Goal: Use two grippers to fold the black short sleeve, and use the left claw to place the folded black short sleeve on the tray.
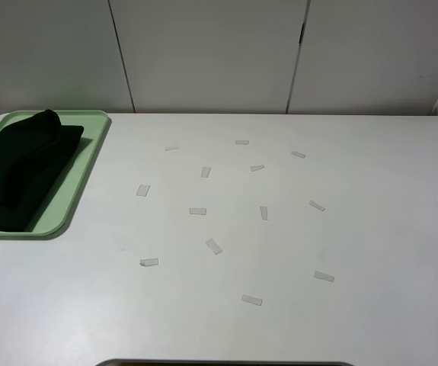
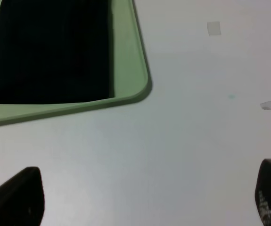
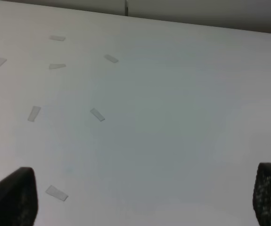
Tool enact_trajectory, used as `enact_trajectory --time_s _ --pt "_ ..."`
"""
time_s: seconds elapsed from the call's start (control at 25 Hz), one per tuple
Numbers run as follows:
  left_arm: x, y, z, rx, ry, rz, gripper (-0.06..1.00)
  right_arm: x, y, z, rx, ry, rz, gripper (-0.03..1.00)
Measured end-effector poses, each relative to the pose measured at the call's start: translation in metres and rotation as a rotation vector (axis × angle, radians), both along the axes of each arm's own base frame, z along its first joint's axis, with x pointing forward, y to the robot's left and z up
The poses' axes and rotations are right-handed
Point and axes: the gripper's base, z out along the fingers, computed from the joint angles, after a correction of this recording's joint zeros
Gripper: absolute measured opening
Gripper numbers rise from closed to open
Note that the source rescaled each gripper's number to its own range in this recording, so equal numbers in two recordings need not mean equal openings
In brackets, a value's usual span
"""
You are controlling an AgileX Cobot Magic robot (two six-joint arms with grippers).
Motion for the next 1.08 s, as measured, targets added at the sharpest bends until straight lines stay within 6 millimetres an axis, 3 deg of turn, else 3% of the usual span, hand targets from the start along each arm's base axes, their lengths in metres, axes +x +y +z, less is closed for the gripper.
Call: enact_trajectory --time_s 1.08 --pt "0.0076 -0.0028 -0.0029 -0.014 -0.047 -0.03 0.88 0.0 0.0 0.0 0.0 0.0 0.0 1.0"
